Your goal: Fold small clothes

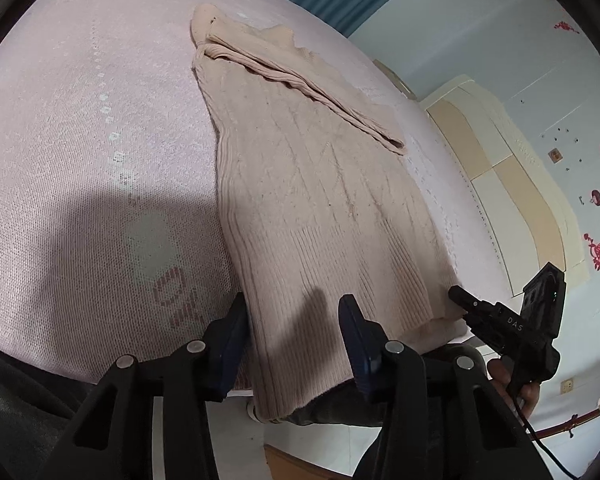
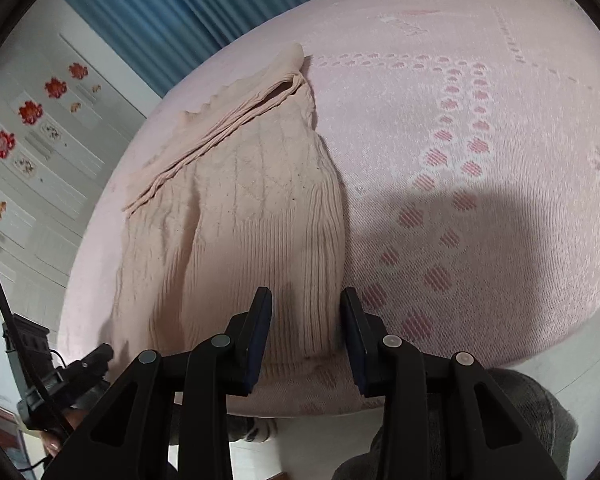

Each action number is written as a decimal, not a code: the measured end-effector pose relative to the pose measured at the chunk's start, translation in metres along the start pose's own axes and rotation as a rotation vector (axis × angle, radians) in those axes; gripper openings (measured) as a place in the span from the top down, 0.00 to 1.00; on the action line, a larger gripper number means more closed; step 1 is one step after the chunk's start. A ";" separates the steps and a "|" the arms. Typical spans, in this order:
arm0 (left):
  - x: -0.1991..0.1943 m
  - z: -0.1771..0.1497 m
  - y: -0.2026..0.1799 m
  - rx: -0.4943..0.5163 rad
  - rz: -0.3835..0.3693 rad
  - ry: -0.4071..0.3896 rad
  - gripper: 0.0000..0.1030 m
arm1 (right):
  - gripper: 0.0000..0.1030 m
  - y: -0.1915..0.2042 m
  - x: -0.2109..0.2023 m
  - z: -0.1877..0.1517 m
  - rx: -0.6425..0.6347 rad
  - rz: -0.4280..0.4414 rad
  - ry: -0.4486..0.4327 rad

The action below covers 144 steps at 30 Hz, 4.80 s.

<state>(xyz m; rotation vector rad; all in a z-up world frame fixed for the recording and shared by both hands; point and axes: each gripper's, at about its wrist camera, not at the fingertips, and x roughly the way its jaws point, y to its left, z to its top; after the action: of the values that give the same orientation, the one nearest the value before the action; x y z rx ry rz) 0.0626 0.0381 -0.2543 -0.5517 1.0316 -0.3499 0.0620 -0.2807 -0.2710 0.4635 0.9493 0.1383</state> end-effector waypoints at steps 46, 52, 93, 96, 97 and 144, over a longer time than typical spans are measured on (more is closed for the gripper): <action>0.034 0.258 0.030 -0.120 -0.005 -0.318 0.93 | 0.91 0.110 0.081 0.241 0.023 0.201 -0.235; 0.059 0.306 0.043 -0.119 0.009 -0.336 0.92 | 0.91 0.114 0.131 0.295 0.034 0.174 -0.235; 0.062 0.174 0.064 -0.249 -0.037 -0.192 0.35 | 0.54 0.054 0.123 0.157 -0.009 -0.048 0.010; 0.067 0.177 0.063 -0.242 -0.028 -0.204 0.35 | 0.54 0.056 0.126 0.162 0.015 -0.037 -0.001; 0.067 0.177 0.062 -0.238 -0.024 -0.209 0.37 | 0.54 0.056 0.128 0.165 0.027 -0.032 -0.005; -0.071 0.073 0.082 -0.153 0.266 -0.267 0.49 | 0.81 0.073 -0.003 0.029 -0.109 -0.029 -0.088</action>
<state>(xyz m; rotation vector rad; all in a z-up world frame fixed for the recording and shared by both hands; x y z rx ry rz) 0.0944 0.1608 -0.2226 -0.5729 0.8629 0.0387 0.0904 -0.2256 -0.2223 0.3520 0.8572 0.1414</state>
